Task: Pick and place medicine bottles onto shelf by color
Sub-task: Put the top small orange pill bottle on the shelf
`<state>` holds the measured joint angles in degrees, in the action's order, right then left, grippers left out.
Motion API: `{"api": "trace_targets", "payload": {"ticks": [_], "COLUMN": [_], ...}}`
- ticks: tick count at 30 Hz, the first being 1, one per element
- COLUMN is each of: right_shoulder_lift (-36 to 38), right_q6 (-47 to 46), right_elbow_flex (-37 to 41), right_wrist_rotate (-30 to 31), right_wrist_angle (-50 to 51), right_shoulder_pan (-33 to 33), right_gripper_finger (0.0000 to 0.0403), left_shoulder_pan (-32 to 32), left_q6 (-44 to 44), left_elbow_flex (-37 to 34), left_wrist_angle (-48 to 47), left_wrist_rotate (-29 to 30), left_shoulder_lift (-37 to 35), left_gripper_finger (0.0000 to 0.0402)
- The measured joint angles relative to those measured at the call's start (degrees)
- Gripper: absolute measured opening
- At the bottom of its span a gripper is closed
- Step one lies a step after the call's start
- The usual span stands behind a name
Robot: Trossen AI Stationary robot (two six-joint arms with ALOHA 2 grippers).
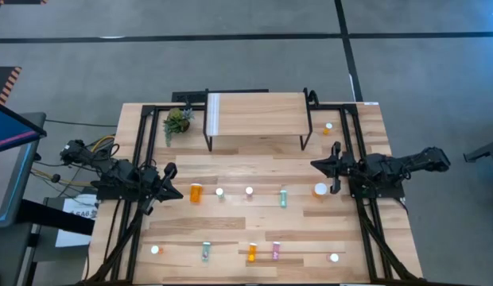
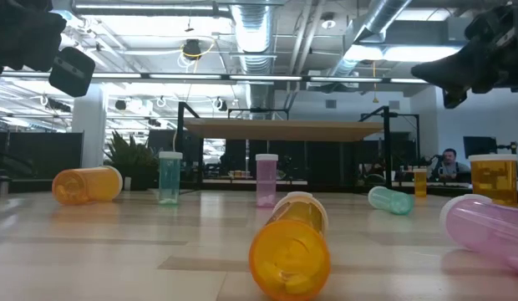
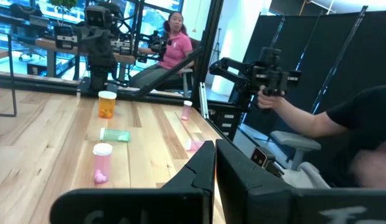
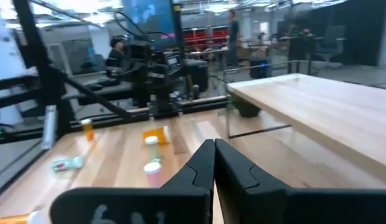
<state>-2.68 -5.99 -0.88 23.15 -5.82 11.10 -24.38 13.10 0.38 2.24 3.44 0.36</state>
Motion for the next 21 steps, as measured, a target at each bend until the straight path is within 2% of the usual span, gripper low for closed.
{"api": "trace_targets", "payload": {"ticks": [6,12,17,21], "right_shoulder_lift": [0.0,0.02,-2.27,-4.06], "right_q6": [-1.42,-2.01,-3.05,-5.09], "right_elbow_flex": [0.15,0.06,-0.01,-0.01], "right_wrist_rotate": [3.98,4.16,2.92,5.24], "right_wrist_angle": [0.24,1.55,2.47,2.32], "right_shoulder_pan": [-1.7,-3.2,-2.93,-3.04], "right_gripper_finger": [0.0033,0.005,0.01,0.0155], "left_shoulder_pan": [-0.01,-0.02,-0.01,0.0], "left_q6": [0.0,0.0,0.0,0.0], "left_elbow_flex": [-0.02,-0.02,-0.01,0.0], "left_wrist_angle": [0.0,-0.02,0.0,-0.02], "left_wrist_rotate": [0.0,0.0,0.0,0.0], "left_shoulder_lift": [0.01,0.0,0.02,0.0], "left_gripper_finger": [0.0,0.0,0.0,0.0]}}
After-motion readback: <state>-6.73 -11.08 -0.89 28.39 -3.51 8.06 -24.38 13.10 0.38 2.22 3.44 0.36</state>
